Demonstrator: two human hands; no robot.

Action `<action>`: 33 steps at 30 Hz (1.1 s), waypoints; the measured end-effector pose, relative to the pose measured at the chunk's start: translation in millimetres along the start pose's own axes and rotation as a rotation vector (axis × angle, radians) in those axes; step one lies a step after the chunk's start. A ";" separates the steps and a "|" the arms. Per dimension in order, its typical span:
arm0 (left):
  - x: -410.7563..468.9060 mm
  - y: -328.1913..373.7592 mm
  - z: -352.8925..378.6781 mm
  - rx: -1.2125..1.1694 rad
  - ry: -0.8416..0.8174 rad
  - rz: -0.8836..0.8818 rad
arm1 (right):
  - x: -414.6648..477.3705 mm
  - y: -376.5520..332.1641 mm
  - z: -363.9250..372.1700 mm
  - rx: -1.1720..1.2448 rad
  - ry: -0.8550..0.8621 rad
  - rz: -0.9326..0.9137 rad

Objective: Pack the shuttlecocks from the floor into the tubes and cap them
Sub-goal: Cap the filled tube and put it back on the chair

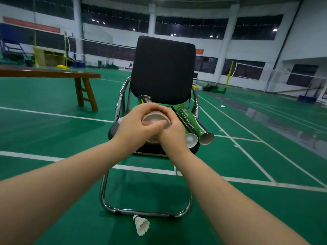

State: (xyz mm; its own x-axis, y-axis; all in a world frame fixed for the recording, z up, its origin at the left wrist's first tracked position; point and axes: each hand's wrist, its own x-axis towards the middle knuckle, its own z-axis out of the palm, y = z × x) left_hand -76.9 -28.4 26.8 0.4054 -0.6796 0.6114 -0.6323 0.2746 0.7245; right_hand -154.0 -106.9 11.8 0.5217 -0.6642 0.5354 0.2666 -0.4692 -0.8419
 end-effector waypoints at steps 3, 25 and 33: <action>15.4 -33.3 19.8 -0.023 -0.095 -0.034 | 13.6 33.5 -15.3 -0.186 -0.015 -0.030; 68.9 -151.7 78.8 0.318 -0.325 -0.081 | 61.7 134.4 -32.4 -1.250 0.076 -0.169; 78.2 -102.3 135.6 0.645 -0.202 0.139 | 46.4 138.6 -103.5 -1.131 0.248 -0.230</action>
State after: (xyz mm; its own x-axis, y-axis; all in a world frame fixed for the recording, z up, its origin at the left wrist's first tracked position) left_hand -70.0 -201.8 -42.7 0.2010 -0.7978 0.5684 -0.9612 -0.0489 0.2713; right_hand -176.7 -263.0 -73.0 0.3501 -0.5329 0.7703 -0.6008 -0.7587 -0.2519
